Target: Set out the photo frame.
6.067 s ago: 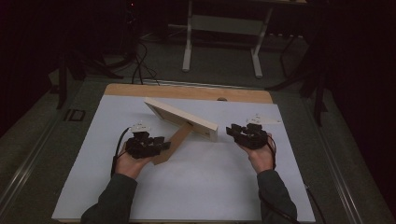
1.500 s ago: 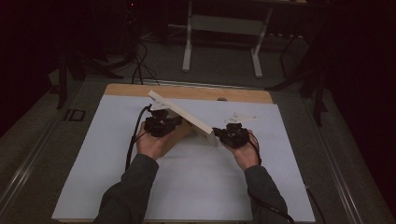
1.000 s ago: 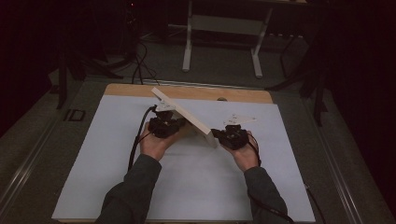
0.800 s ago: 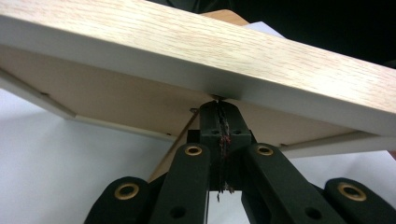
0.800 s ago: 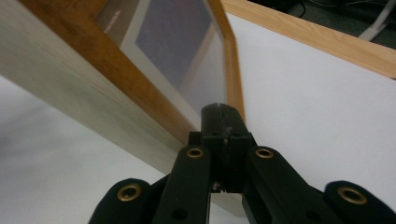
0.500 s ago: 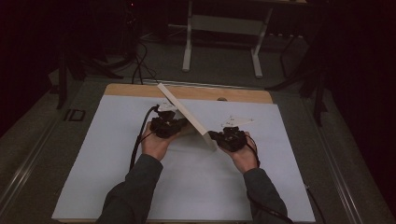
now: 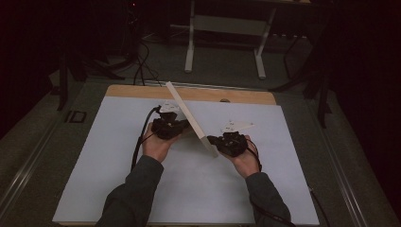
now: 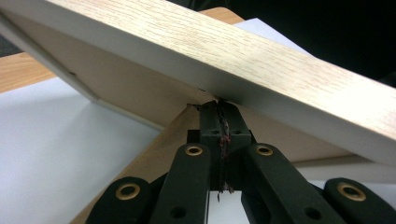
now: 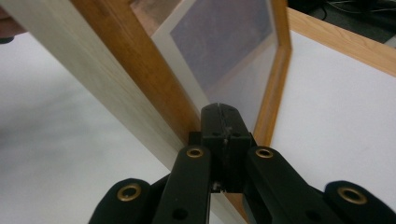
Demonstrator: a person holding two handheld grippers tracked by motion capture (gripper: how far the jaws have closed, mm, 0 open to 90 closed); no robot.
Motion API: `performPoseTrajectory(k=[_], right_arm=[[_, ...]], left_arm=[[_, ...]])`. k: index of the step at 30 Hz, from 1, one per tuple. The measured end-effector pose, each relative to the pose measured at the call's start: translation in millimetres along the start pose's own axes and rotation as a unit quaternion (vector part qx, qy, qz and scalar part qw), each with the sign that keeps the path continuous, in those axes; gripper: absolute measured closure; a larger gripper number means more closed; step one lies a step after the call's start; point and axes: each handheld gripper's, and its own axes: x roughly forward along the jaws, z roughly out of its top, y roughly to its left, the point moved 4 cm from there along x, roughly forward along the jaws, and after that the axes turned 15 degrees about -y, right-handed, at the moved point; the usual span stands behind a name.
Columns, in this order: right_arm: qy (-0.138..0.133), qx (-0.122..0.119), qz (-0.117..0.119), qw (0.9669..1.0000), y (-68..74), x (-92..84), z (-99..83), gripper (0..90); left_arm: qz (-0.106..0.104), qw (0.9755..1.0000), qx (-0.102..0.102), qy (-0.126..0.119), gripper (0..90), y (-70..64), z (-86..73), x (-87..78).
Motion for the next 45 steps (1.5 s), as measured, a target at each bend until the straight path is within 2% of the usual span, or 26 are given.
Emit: performPoseTrajectory(k=[12, 26, 29, 32, 35, 40, 45], right_arm=[[0.009, -0.014, 0.028, 0.9995, 11.4, 2.4, 1.2, 90.0], [0.007, -0.015, 0.051, 0.9986, 18.6, 6.3, 2.1, 90.0], [0.008, -0.018, 0.056, 0.9982, 21.7, 8.9, 3.0, 90.0], [0.008, -0.020, 0.063, 0.9978, 25.3, 11.6, 4.1, 90.0], [0.008, -0.021, 0.067, 0.9975, 28.5, 14.6, 5.1, 89.9], [0.007, -0.024, 0.074, 0.9969, 34.2, 19.1, 7.0, 90.0], [0.006, -0.025, 0.075, 0.9968, 36.4, 20.7, 7.5, 90.0]], left_arm=[[-0.003, 1.0000, 0.007, -0.001, 90.0, 0.4, 2.3, -1.0], [-0.008, 0.9999, 0.012, 0.005, 90.0, 1.2, 3.2, 0.1], [-0.020, 0.9998, 0.005, 0.005, 90.0, 2.5, 2.8, -0.3], [-0.029, 0.9995, 0.011, 0.006, 90.0, 2.4, 2.7, -1.0], [-0.043, 0.9990, 0.007, 0.003, 90.0, 1.9, 2.8, -1.5], [-0.065, 0.9977, -0.020, -0.004, 90.0, 3.1, 3.8, -0.4], [-0.072, 0.9972, -0.020, -0.003, 90.0, 5.1, 4.0, -1.2]])
